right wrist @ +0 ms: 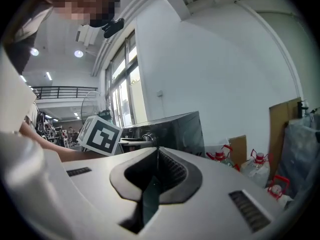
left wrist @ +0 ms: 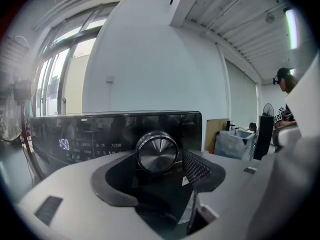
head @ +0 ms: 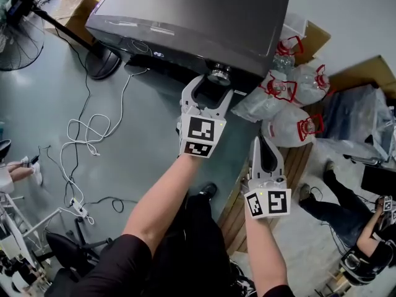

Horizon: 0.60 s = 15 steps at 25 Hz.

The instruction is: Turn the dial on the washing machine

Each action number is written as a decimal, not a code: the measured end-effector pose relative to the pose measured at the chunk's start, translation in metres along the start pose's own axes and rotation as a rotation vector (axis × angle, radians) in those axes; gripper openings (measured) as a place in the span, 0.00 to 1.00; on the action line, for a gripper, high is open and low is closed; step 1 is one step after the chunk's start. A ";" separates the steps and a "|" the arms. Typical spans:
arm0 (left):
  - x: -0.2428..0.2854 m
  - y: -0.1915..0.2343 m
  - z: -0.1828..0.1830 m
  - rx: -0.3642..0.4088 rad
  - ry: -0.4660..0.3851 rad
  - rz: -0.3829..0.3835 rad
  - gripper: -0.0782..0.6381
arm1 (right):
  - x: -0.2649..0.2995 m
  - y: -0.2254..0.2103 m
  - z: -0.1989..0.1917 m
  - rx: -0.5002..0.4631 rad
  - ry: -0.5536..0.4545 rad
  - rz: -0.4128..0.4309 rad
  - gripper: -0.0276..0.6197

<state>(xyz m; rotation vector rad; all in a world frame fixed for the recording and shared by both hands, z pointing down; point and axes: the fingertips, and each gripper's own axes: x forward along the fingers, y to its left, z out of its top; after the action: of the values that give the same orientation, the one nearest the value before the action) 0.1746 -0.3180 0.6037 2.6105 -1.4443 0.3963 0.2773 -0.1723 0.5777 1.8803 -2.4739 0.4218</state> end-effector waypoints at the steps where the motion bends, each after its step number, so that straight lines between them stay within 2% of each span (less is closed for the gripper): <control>1: 0.001 0.000 0.001 0.001 -0.002 0.002 0.51 | 0.000 -0.001 -0.001 -0.005 0.002 -0.002 0.08; 9: 0.009 0.001 0.003 -0.047 -0.020 0.063 0.51 | -0.003 -0.010 0.001 0.010 -0.010 -0.036 0.08; 15: 0.008 0.004 0.002 -0.085 -0.026 0.073 0.49 | -0.007 -0.013 0.000 0.016 -0.010 -0.044 0.08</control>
<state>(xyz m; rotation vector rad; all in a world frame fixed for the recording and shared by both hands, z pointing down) 0.1759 -0.3269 0.6039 2.5115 -1.5332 0.3030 0.2917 -0.1693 0.5790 1.9433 -2.4379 0.4340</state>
